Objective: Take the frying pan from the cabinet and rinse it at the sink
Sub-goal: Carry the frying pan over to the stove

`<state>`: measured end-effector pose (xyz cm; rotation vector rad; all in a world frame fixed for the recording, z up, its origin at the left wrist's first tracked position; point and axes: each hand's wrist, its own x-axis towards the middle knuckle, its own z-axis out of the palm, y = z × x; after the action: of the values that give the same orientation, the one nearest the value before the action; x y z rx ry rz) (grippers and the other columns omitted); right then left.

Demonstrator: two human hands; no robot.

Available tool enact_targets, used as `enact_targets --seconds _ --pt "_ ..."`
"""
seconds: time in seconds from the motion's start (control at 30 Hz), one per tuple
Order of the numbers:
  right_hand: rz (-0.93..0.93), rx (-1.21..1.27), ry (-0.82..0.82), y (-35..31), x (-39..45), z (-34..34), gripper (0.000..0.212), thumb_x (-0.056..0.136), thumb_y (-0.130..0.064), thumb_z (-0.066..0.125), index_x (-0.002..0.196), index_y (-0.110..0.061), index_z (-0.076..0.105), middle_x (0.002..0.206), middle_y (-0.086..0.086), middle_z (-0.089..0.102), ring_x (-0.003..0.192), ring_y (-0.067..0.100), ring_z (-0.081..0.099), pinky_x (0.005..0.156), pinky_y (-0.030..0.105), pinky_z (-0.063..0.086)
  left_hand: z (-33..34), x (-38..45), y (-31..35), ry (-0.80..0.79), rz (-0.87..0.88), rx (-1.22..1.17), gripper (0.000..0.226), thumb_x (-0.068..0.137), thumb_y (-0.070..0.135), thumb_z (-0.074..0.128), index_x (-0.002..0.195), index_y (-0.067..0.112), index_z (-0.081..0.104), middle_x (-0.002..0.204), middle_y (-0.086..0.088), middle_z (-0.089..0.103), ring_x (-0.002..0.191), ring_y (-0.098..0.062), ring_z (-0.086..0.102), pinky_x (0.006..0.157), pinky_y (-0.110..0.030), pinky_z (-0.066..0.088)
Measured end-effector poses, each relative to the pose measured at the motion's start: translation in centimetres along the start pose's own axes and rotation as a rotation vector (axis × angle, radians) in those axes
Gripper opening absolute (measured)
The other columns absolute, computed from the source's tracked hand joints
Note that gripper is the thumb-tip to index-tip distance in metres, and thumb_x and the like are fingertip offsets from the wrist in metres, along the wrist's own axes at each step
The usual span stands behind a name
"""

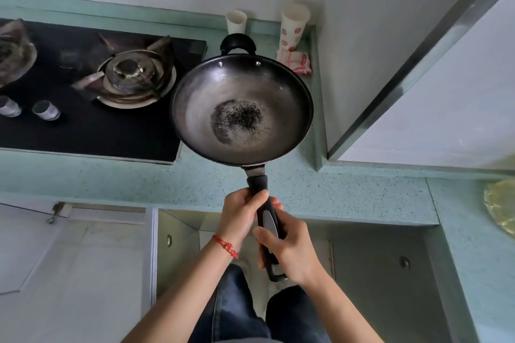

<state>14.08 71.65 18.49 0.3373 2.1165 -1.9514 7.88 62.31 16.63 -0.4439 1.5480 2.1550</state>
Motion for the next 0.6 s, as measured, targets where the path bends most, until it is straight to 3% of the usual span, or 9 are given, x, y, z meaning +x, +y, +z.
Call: enact_targets --seconds 0.23,0.5,0.6 --pt "0.005 0.004 -0.02 1.0 2.9 -1.5 0.017 0.081 -0.008 0.057 0.066 -0.014 0.05 0.047 0.012 0.056 0.037 0.028 0.053 0.04 0.035 0.041 0.7 3.2 -0.8 0.019 -0.02 0.048 0.022 0.087 0.003 0.052 0.069 -0.002 0.063 0.058 -0.004 0.07 0.059 -0.019 0.069 0.061 -0.027 0.057" --pt "0.026 0.011 -0.049 2.0 5.2 -3.2 0.021 0.081 -0.003 0.057 0.067 -0.016 0.048 0.046 0.009 0.054 0.037 0.027 0.052 0.039 0.026 0.041 1.6 5.6 -1.3 0.052 -0.031 0.053 0.021 0.087 0.003 0.052 0.069 -0.002 0.063 0.057 -0.004 0.07 0.058 -0.019 0.069 0.058 -0.023 0.055" --pt "0.011 -0.028 -0.042 2.6 6.4 -3.6 0.018 0.079 -0.01 0.059 0.067 -0.017 0.048 0.052 0.02 0.05 0.044 0.024 0.049 0.045 0.033 0.039 2.1 6.5 -1.3 0.055 -0.037 0.037 0.022 0.088 0.002 0.051 0.069 -0.003 0.061 0.055 -0.003 0.069 0.056 -0.017 0.069 0.056 -0.023 0.055"
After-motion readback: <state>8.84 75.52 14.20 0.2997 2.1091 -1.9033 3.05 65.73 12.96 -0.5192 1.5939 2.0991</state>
